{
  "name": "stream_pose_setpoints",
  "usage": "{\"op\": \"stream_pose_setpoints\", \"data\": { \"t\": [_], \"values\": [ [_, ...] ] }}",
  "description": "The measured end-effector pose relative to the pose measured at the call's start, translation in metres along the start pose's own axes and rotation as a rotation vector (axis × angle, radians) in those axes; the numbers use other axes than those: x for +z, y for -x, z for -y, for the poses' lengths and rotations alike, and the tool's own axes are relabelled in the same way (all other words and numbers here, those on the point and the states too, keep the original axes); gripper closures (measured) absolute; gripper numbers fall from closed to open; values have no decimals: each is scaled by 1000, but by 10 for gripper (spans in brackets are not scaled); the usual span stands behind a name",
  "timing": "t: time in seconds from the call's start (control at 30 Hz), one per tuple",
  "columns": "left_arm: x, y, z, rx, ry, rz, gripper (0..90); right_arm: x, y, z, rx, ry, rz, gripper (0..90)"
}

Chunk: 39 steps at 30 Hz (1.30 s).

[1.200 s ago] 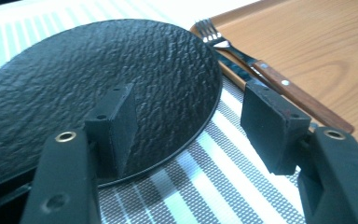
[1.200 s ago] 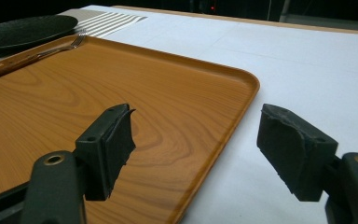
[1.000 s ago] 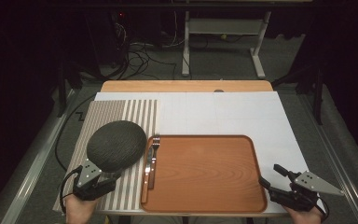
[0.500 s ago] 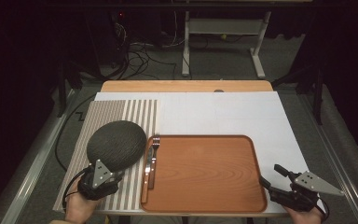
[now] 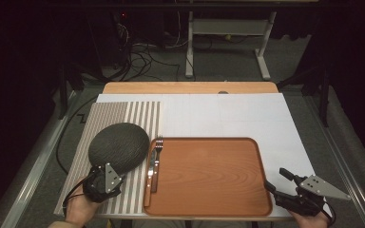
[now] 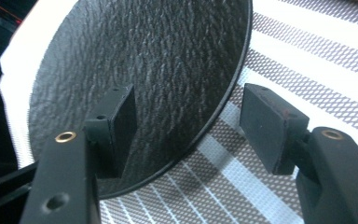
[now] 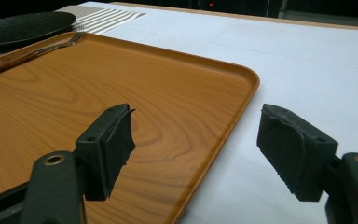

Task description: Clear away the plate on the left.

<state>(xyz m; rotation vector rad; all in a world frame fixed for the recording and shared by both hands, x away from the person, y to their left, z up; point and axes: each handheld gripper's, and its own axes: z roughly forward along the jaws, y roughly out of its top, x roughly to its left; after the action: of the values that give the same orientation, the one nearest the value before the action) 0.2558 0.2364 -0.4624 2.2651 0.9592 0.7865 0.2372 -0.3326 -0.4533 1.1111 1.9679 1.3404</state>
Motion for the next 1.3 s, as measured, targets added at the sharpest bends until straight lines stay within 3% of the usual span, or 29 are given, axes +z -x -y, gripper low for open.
{"op": "stream_pose_setpoints", "data": {
  "t": [0.27, 0.53, 0.9, 1.3],
  "values": [
    [5, 3, -2, 106, -68, -50, 343, 0, 0, 0, 1, -3, -2, 271],
    [9, 5, -6, 200, -89, -115, 358, -1, -2, 1, -2, -2, -3, 271],
    [16, 20, -7, 331, -151, -219, 397, -9, -12, 6, -7, -9, -15, 271],
    [27, 25, -12, 439, -186, -307, 422, -13, -18, 8, -11, -10, -21, 272]
  ]
}}
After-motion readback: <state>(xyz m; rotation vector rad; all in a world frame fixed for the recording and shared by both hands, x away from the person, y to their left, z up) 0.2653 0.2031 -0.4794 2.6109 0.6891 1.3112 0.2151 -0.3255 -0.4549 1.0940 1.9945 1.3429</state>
